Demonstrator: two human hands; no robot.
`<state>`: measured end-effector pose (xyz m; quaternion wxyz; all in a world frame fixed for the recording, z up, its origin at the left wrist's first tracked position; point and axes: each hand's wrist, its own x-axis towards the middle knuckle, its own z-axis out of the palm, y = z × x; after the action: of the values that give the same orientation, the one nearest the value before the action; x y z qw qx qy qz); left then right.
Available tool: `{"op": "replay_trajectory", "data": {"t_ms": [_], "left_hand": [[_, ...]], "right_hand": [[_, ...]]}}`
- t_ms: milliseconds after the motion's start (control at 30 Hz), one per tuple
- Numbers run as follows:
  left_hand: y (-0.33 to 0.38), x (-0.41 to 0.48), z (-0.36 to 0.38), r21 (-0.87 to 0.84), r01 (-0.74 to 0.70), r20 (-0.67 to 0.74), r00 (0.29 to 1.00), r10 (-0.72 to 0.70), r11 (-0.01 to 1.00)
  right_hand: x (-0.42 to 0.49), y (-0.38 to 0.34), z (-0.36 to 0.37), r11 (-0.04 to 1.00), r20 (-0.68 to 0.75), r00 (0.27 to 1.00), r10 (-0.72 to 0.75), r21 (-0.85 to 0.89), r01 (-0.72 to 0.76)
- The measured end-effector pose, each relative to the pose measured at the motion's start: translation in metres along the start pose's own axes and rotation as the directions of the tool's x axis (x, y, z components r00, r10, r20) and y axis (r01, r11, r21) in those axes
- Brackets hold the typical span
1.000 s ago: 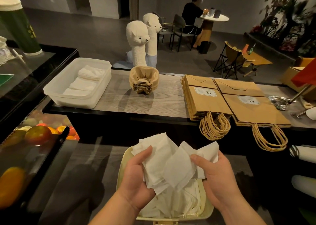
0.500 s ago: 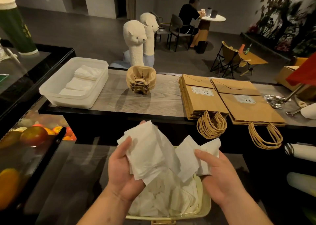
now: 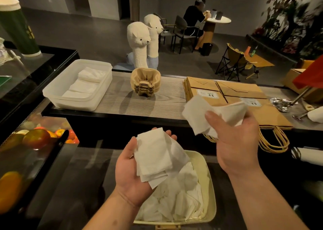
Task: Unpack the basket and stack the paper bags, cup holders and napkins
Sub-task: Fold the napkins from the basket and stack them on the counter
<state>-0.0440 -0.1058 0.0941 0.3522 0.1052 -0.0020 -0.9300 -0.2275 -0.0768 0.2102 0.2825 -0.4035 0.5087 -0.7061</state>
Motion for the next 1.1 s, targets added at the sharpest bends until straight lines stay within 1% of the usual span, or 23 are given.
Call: {"op": "replay_trajectory", "data": {"t_ms": [33,67,100,133,167,200,233,267,300,367,433,467,500,533,567,600,667,733,800,867,967,1033,1100], "left_hand": [[-0.001,0.001,0.001,-0.005,0.017,-0.002,1.000,-0.017,1.000],[-0.003,0.001,0.002,-0.006,0.026,0.001,1.000,-0.026,1.000],[-0.003,0.000,0.004,0.008,0.034,0.002,0.999,-0.034,0.999],[-0.003,-0.001,0.007,0.033,0.042,-0.003,0.999,-0.042,0.999],[-0.001,-0.003,0.010,0.062,0.047,-0.009,0.999,-0.046,0.997],[0.000,-0.004,0.013,0.085,0.038,-0.021,0.999,-0.036,0.996],[0.001,-0.005,0.017,0.106,0.018,-0.050,0.999,-0.013,0.994],[0.001,-0.006,0.020,0.122,-0.002,-0.089,0.996,0.013,0.993],[0.001,-0.007,0.022,0.132,-0.013,-0.117,0.993,0.029,0.991],[0.000,-0.009,0.025,0.130,-0.026,-0.145,0.988,0.045,0.991],[-0.001,-0.009,0.025,0.110,-0.025,-0.151,0.988,0.042,0.994],[-0.001,-0.010,0.025,0.100,-0.021,-0.148,0.988,0.036,0.995],[-0.002,-0.010,0.025,0.097,-0.022,-0.147,0.988,0.036,0.995],[-0.004,-0.009,0.026,0.105,-0.028,-0.144,0.989,0.043,0.994],[-0.005,-0.009,0.025,0.125,-0.036,-0.141,0.989,0.053,0.991],[-0.007,-0.008,0.024,0.146,-0.043,-0.132,0.989,0.062,0.988],[-0.010,-0.007,0.025,0.180,-0.049,-0.119,0.990,0.072,0.983],[-0.012,-0.006,0.026,0.210,-0.045,-0.132,0.988,0.074,0.977],[-0.013,-0.006,0.027,0.231,-0.050,-0.148,0.985,0.086,0.972],[-0.013,-0.006,0.026,0.240,-0.039,-0.171,0.982,0.082,0.970],[-0.016,-0.008,0.026,0.261,0.040,-0.180,0.984,0.008,0.965],[-0.020,-0.009,0.025,0.254,0.097,-0.178,0.983,-0.052,0.962],[-0.020,-0.010,0.025,0.228,0.107,-0.187,0.980,-0.065,0.968]], "right_hand": [[-0.001,-0.004,0.007,0.991,0.105,0.987,-0.126,-0.030,0.129],[-0.004,-0.005,0.011,0.976,0.240,0.950,-0.200,-0.041,0.216],[-0.008,-0.002,0.014,0.968,0.398,0.895,-0.200,-0.059,0.242],[-0.012,0.004,0.014,0.957,0.552,0.822,-0.143,-0.135,0.257],[-0.017,0.010,0.012,0.920,0.673,0.738,-0.055,-0.254,0.300],[-0.022,0.016,0.008,0.859,0.738,0.674,0.027,-0.362,0.362],[-0.025,0.020,0.003,0.823,0.756,0.647,0.101,-0.429,0.373],[-0.025,0.020,-0.002,0.829,0.747,0.645,0.160,-0.457,0.323],[-0.025,0.018,-0.005,0.870,0.733,0.648,0.206,-0.441,0.222],[-0.024,0.014,-0.009,0.954,0.708,0.668,0.228,-0.300,-0.007],[-0.022,0.013,-0.013,0.976,0.616,0.757,0.217,-0.154,-0.155],[-0.022,0.014,-0.014,0.975,0.541,0.811,0.223,-0.117,-0.190],[-0.022,0.013,-0.014,0.969,0.455,0.856,0.246,-0.131,-0.209],[-0.023,0.014,-0.013,0.953,0.354,0.891,0.285,-0.207,-0.222],[-0.024,0.015,-0.011,0.920,0.259,0.909,0.328,-0.307,-0.244],[-0.024,0.017,-0.010,0.881,0.200,0.910,0.362,-0.394,-0.264],[-0.026,0.021,-0.005,0.818,0.178,0.895,0.409,-0.506,-0.273],[-0.028,0.026,-0.001,0.778,0.172,0.906,0.387,-0.588,-0.221],[-0.027,0.031,0.001,0.779,0.152,0.933,0.325,-0.603,-0.173],[-0.025,0.032,0.001,0.813,0.156,0.950,0.271,-0.566,-0.138],[-0.020,0.032,0.004,0.846,0.252,0.946,0.205,-0.531,-0.042],[-0.017,0.034,0.007,0.825,0.336,0.914,0.227,-0.565,0.003],[-0.018,0.033,0.007,0.806,0.366,0.902,0.229,-0.591,0.035]]}}
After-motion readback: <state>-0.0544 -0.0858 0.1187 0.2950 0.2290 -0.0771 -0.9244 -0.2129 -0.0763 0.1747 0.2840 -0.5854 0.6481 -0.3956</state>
